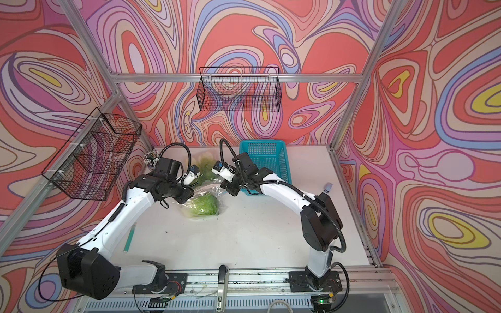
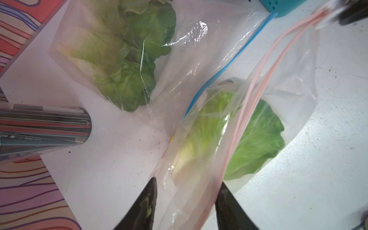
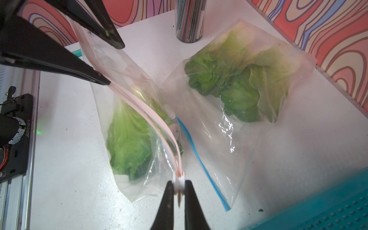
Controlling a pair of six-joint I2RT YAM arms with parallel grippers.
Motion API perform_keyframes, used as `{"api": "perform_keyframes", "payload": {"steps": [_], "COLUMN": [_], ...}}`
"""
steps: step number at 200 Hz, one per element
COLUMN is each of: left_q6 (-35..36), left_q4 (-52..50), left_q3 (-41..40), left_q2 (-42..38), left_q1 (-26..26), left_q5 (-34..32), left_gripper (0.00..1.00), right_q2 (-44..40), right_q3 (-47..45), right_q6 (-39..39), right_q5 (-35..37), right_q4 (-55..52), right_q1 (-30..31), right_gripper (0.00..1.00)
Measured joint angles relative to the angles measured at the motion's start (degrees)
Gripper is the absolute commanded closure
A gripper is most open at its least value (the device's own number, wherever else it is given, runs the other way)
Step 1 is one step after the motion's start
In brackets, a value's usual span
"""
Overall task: Open the zip-top bag and take out the chinese cabbages
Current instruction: Adjust the zipper food storage bag at the center of the board.
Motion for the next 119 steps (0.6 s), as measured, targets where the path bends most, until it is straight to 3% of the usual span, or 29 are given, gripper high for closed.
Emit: {"api": "perform_keyframes", "payload": {"steps": [119], "left_q6": [-0.22], "left_q4": [0.42], "left_q3": [0.09], "left_q2": [-0.83], "left_q1": [0.02], "left_q5": [-1.86], "left_gripper": [0.56], "right_q2": [0.83], "right_q3": [0.09], "right_q6": [0.37], "right_q5": [-0.92], "right_q4": [-0.37], "right_q1": [-0.07], "right_gripper": [1.0]}}
